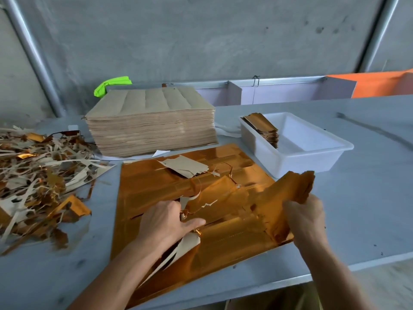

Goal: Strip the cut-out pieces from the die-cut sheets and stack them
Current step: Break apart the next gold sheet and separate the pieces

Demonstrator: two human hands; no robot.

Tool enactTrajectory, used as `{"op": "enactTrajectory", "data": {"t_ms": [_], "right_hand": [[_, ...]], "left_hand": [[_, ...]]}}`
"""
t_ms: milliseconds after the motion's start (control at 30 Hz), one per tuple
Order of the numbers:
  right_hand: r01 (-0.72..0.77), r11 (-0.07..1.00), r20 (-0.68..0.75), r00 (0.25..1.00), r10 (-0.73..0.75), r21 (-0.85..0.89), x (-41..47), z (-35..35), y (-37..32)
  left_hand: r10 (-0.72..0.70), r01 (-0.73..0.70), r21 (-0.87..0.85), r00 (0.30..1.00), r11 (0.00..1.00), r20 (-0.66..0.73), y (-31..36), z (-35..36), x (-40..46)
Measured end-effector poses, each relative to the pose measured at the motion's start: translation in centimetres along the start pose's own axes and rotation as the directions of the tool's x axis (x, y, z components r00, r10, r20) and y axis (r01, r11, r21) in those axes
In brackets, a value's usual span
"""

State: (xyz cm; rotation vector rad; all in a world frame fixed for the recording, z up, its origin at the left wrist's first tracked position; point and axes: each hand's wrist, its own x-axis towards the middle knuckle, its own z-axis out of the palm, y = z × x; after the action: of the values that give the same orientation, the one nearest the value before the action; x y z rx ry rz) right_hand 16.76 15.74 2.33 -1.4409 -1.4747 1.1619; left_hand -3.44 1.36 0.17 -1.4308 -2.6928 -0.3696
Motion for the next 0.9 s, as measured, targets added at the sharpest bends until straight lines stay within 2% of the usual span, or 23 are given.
{"op": "enactTrajectory", "data": {"t_ms": [100,167,233,333,400,467,567,700,833,900], "right_hand": [[0.124,0.984,0.046,0.992,-0.119,-0.131,-0.1,1.7,-0.8],[0.142,0.982,0.118,0.985,-0.127,-0.128,-0.4,2.8,-1.5],[0.072,0.997,0.183,0.981,-0.069,-0.011,-0.6,3.2,-2.2],[-0.070,0.985,0.312,0.950,0.017,0.160,-1.0,3.0,-2.9],[-0.112,0.969,0.374,0.927,0.023,0.219,-1.2,3.0,-3.1],[-0.143,0.947,0.410,0.912,0.013,0.288,-1.2,3.3,-3.2],[-0.148,0.933,0.417,0.909,-0.002,0.327,-1.4,3.7,-3.3],[-0.058,0.959,0.413,0.909,-0.065,0.277,-1.4,4.0,-3.5],[0.175,0.973,0.294,0.932,-0.214,0.153,-1.4,4.3,-3.2],[0.220,0.968,0.376,0.892,-0.250,0.122,-1.8,5.0,-3.1]], "left_hand": [[0.030,-0.027,0.111,0.999,0.993,-0.026,0.5,0.1,-0.1],[0.054,-0.046,0.181,0.998,0.982,-0.038,0.9,0.2,0.0],[0.074,-0.069,0.213,0.997,0.975,-0.018,1.2,0.2,0.3],[0.105,-0.104,0.126,0.994,0.987,-0.006,1.5,-0.1,0.9],[0.155,-0.152,0.065,0.987,0.986,-0.048,2.0,-0.6,1.3],[0.213,-0.203,0.094,0.972,0.975,-0.103,2.7,-1.0,1.7],[0.265,-0.252,0.121,0.959,0.960,-0.101,3.2,-0.8,2.1],[0.270,-0.273,-0.004,0.953,0.962,-0.135,2.7,-0.6,2.1],[0.177,-0.225,-0.180,0.952,0.958,-0.248,2.6,-1.4,1.6],[0.183,-0.257,-0.218,0.933,0.942,-0.309,3.1,-1.8,1.5]]}}
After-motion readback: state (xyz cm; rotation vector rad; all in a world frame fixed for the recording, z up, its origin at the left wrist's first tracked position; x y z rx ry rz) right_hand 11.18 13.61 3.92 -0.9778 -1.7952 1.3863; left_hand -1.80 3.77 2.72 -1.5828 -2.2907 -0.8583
